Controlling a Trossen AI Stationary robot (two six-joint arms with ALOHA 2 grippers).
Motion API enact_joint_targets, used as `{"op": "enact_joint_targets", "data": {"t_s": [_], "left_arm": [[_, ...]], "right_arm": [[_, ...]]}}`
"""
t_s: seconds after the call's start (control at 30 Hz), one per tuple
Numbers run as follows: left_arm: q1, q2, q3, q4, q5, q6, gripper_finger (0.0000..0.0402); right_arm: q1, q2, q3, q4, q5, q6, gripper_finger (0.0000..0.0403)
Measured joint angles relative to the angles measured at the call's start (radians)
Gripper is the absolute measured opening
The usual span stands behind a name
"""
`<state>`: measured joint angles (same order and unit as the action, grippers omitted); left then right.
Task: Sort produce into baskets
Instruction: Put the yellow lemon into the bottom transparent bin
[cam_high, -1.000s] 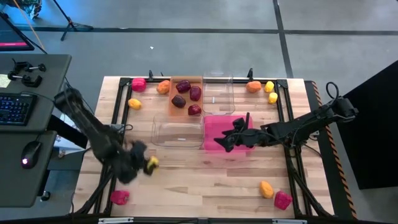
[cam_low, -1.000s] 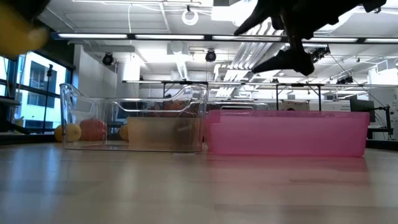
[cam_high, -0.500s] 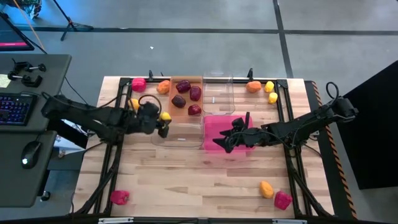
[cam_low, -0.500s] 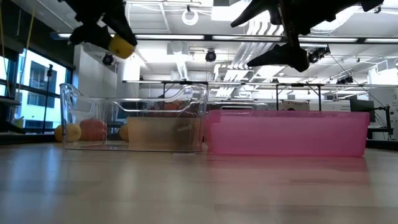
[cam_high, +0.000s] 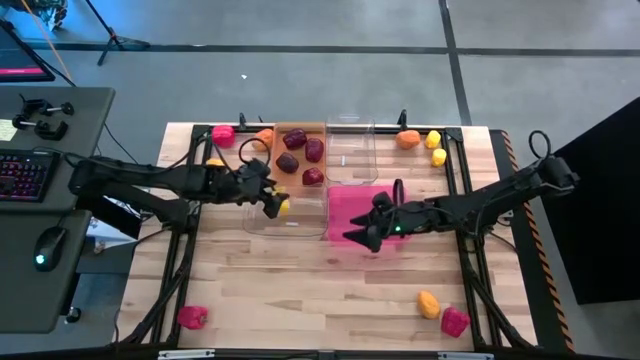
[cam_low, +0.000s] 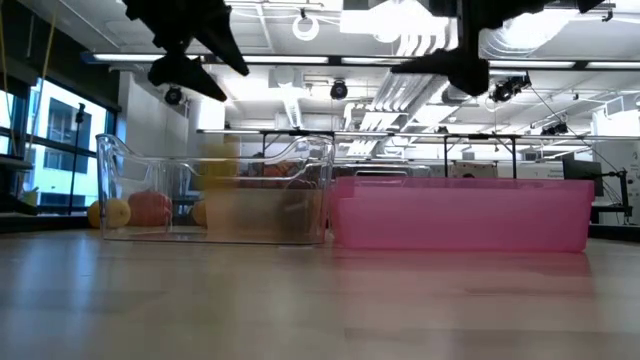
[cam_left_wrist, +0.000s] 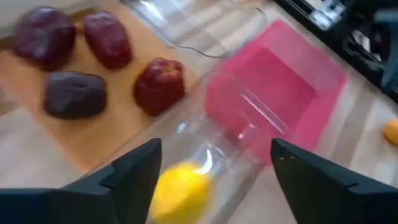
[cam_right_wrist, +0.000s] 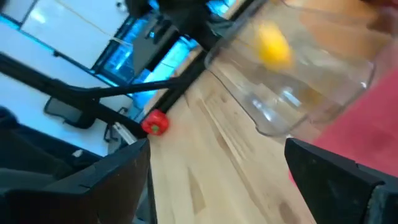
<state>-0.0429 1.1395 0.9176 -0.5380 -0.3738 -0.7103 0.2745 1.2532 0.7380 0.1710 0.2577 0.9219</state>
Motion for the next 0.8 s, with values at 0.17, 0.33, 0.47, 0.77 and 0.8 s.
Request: {"op": "enact_joint_targets", "data": {"t_s": [0.17, 0.33, 0.47, 0.77, 0.8], "left_arm": [[-0.003, 0.010, 0.000, 0.043, 0.019, 0.001, 0.0318], [-0.056, 0.000, 0.000, 0.039, 0.029, 0.000, 0.0319], [-0.110, -0.001, 0.000, 0.022, -0.021, 0.010, 0.0319], [-0.119, -0.001, 0.000, 0.019, -0.042, -0.021, 0.0319], [-0.119, -0.001, 0.000, 0.019, -0.042, -0.021, 0.0319]], "right_arm": [[-0.004, -0.059, 0.000, 0.014, -0.005, -0.023, 0.0361], [0.054, -0.093, 0.027, -0.117, -0.147, 0.109, 0.0361], [0.186, -0.055, 0.121, -0.442, -0.185, 0.222, 0.0361], [0.455, 0.134, 0.224, -0.913, -0.390, 0.746, 0.0361], [0.478, 0.161, 0.224, -0.936, -0.427, 0.793, 0.0361]]}}
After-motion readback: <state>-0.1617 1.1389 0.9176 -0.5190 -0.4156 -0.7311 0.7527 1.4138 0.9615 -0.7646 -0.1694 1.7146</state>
